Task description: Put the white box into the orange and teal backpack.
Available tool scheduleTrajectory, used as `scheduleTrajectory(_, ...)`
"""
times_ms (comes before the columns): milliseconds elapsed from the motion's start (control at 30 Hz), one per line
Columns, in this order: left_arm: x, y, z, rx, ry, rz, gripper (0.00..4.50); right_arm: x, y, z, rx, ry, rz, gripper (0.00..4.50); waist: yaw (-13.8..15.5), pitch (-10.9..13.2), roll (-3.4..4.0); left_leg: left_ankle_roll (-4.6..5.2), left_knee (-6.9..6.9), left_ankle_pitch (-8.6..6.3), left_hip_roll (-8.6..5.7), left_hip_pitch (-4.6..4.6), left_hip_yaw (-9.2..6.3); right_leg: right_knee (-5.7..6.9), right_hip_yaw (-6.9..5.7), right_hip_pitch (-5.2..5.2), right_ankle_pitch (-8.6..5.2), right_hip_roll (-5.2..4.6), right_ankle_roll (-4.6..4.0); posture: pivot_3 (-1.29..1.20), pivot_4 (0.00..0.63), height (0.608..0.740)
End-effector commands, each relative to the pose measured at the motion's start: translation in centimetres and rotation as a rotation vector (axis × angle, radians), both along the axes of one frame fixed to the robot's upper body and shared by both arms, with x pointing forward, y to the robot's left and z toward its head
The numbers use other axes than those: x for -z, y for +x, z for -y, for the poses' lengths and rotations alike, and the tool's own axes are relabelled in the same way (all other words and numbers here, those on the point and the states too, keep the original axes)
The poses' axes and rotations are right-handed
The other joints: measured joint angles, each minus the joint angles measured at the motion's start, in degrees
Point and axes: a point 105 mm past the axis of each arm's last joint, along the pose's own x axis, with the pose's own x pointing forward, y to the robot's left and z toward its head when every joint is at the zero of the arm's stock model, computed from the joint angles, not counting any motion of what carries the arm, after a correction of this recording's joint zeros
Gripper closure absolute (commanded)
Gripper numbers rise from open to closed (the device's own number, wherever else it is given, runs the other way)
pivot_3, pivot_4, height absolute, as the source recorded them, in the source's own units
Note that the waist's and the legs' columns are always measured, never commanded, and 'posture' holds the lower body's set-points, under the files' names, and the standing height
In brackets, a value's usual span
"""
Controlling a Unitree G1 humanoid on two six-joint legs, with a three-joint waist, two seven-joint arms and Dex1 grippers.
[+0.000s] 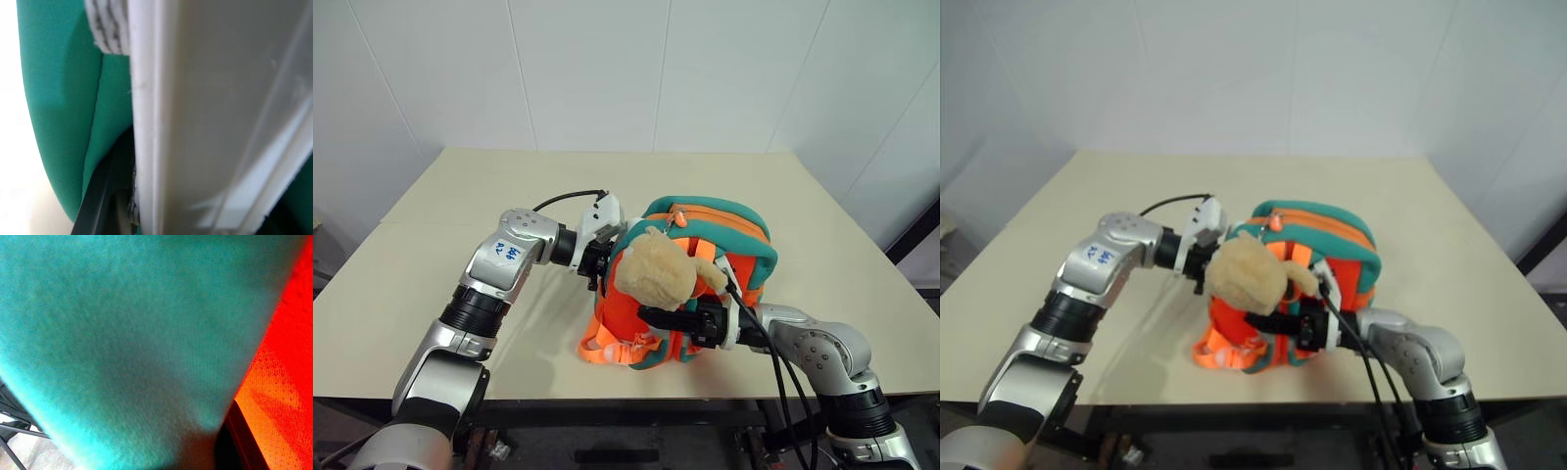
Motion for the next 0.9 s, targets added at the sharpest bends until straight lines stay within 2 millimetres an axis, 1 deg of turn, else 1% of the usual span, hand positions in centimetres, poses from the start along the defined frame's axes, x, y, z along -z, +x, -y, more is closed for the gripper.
scheduleTrajectory(33,-0.9,-0.8,-0.7,0.039,0.002,0.034,1.56,-0.4,-0.6,-0.3,-0.019,0.010,0.022,3.97,0.0,0.0,0.00,0.00,0.00,0.00,0.00,0.00,0.00,0.00,0.00,0.00,0.00,0.00,0.00,0.00,0.150,0.740)
scheduleTrajectory(100,-1.2,-1.0,-1.2,0.041,-0.007,0.028,0.92,-0.4,-0.7,-0.3,-0.019,0.011,0.022,3.97,-0.4,0.0,0.00,0.00,-0.02,0.00,0.00,0.00,0.00,0.00,0.00,-0.01,0.00,0.00,0.00,0.00,0.150,0.740)
scheduleTrajectory(200,-2.0,-1.5,-3.4,0.055,-0.016,0.008,0.10,-0.4,-0.7,-0.4,-0.020,0.013,0.021,3.97,-0.8,0.0,0.00,0.00,-0.05,0.00,0.00,0.01,0.01,0.00,0.02,-0.03,0.00,0.00,-0.01,0.00,0.150,0.740)
scheduleTrajectory(233,-2.3,-1.4,-4.2,0.042,-0.016,0.022,0.02,-0.4,-0.7,-0.4,-0.021,0.013,0.021,3.97,-0.9,0.0,0.00,0.00,-0.07,0.00,0.01,0.01,0.01,0.01,0.02,-0.04,0.00,0.02,-0.01,0.00,0.150,0.740)
scheduleTrajectory(300,-2.7,-1.5,-5.6,0.032,-0.011,0.045,0.02,-0.4,-0.7,-0.5,-0.022,0.015,0.020,3.97,-0.9,0.0,0.00,0.00,-0.11,0.00,0.03,0.03,0.01,0.04,0.02,-0.07,-0.02,0.04,-0.03,0.00,0.150,0.740)
scheduleTrajectory(400,-3.2,-1.9,-6.9,0.041,-0.015,0.052,0.02,-0.4,-0.7,-0.5,-0.023,0.016,0.019,3.97,-0.6,0.0,0.00,-0.01,-0.12,-0.01,0.03,0.03,0.01,0.03,0.02,-0.07,-0.03,0.03,-0.06,0.00,0.150,0.740)
scheduleTrajectory(467,-3.7,-2.0,-7.9,0.027,-0.034,0.058,0.02,-0.4,-0.7,-0.5,-0.024,0.016,0.019,3.97,-0.5,0.0,0.00,-0.01,-0.11,-0.01,0.03,0.01,0.02,0.00,0.02,-0.06,-0.03,0.03,-0.06,0.00,0.150,0.740)
scheduleTrajectory(500,-3.8,-1.8,-8.5,-0.007,-0.031,0.074,0.02,-0.4,-0.7,-0.5,-0.025,0.017,0.018,3.97,-0.5,0.0,0.00,-0.01,-0.10,-0.01,0.03,0.00,0.02,0.00,0.02,-0.06,-0.03,0.02,-0.06,0.00,0.150,0.740)
scheduleTrajectory(533,-4.2,-2.0,-8.9,-0.007,-0.065,0.069,0.02,-0.4,-0.7,-0.5,-0.025,0.017,0.017,3.97,-0.5,0.0,0.00,-0.01,-0.10,-0.01,0.03,0.00,0.02,0.00,0.02,-0.06,-0.03,0.02,-0.06,0.00,0.150,0.740)
scheduleTrajectory(600,-4.6,-2.6,-9.3,0.017,-0.137,0.043,0.02,-0.4,-0.6,-0.5,-0.025,0.016,0.015,3.97,-0.5,0.0,0.00,0.00,-0.11,-0.01,0.03,0.01,0.02,0.02,0.02,-0.06,-0.03,0.03,-0.06,0.00,0.150,0.740)
scheduleTrajectory(667,-4.6,-3.0,-9.3,0.044,-0.175,0.033,0.02,-0.3,-0.6,-0.5,-0.026,0.015,0.015,3.97,-0.6,0.0,0.00,0.00,-0.11,-0.01,0.03,0.01,0.02,0.01,0.03,-0.06,-0.03,0.02,-0.06,0.00,0.150,0.740)
scheduleTrajectory(767,-4.1,-3.3,-9.1,0.064,-0.196,0.025,0.62,-0.3,-0.6,-0.6,-0.028,0.014,0.015,3.97,-0.6,0.0,0.00,0.00,-0.11,-0.01,0.03,0.02,0.03,0.03,0.03,-0.06,-0.03,0.03,-0.06,0.00,0.150,0.740)
scheduleTrajectory(900,-3.7,-3.1,-8.8,0.057,-0.209,0.024,1.91,-0.3,-0.6,-0.5,-0.028,0.014,0.014,3.97,-0.5,0.0,0.00,0.00,-0.07,-0.01,0.03,0.01,0.03,0.04,0.03,-0.06,-0.03,0.03,-0.04,0.00,0.150,0.740)
